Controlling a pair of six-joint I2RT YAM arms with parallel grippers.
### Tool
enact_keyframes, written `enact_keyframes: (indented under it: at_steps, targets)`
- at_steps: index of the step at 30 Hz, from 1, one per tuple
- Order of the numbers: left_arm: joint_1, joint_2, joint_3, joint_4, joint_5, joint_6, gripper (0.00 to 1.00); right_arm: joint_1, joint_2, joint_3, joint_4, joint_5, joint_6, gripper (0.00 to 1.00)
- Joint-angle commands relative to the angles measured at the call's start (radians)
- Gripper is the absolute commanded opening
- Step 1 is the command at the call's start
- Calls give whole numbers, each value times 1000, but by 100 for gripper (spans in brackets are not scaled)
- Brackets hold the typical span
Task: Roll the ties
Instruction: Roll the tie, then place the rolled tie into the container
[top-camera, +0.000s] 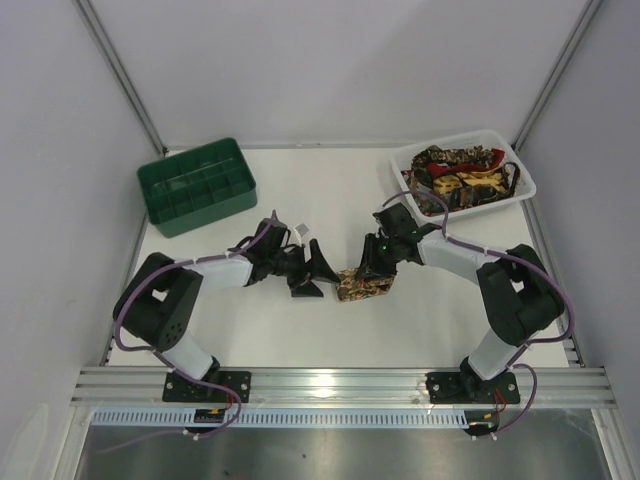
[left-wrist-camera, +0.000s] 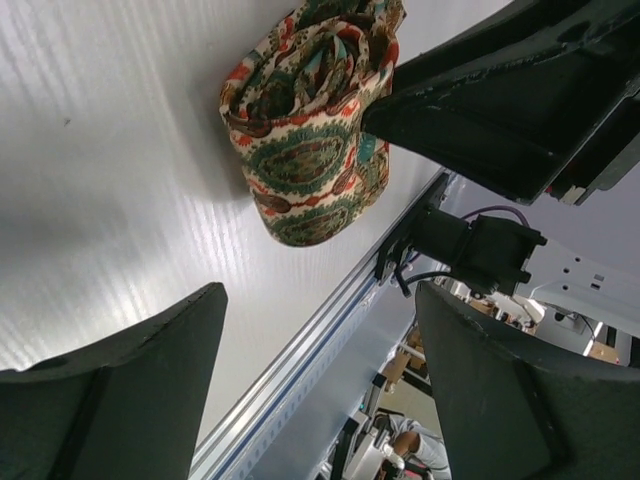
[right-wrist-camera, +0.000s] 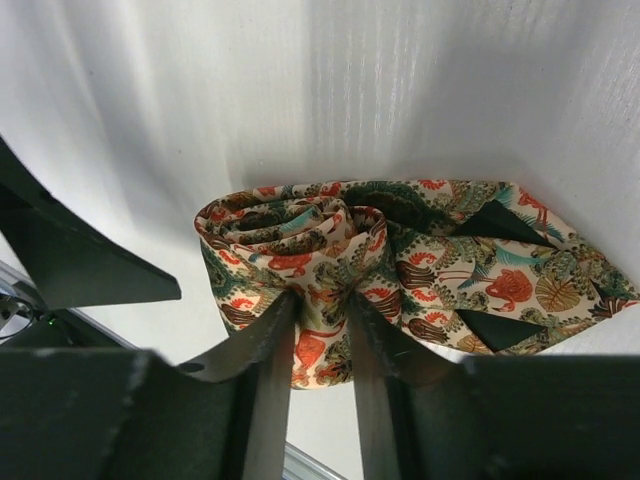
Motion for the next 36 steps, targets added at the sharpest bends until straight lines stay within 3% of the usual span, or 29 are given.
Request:
enact_keyframes:
  at_steps: [1, 4, 14, 17, 20, 36]
  targets:
    - [-18, 50, 70, 60, -7, -38, 82, -23, -40, -37, 33, -37, -7, 29]
    - [-35, 94, 108, 51, -14, -38, 82, -41, -46, -58, 50, -67, -4, 22]
    - [-76, 182, 191, -18, -48, -55, 82, -101, -81, -123, 84, -105, -14, 16]
    - [-92, 195, 216, -21, -53, -47, 82, -130, -83, -142, 95, -128, -17, 4]
    - [-110, 212, 231, -3, -59, -58, 82, -158, -80, -161, 115, -166, -9, 1]
    - [-188, 270, 282, -46, -237, -148, 75, -192, -104, -205, 148, -202, -3, 0]
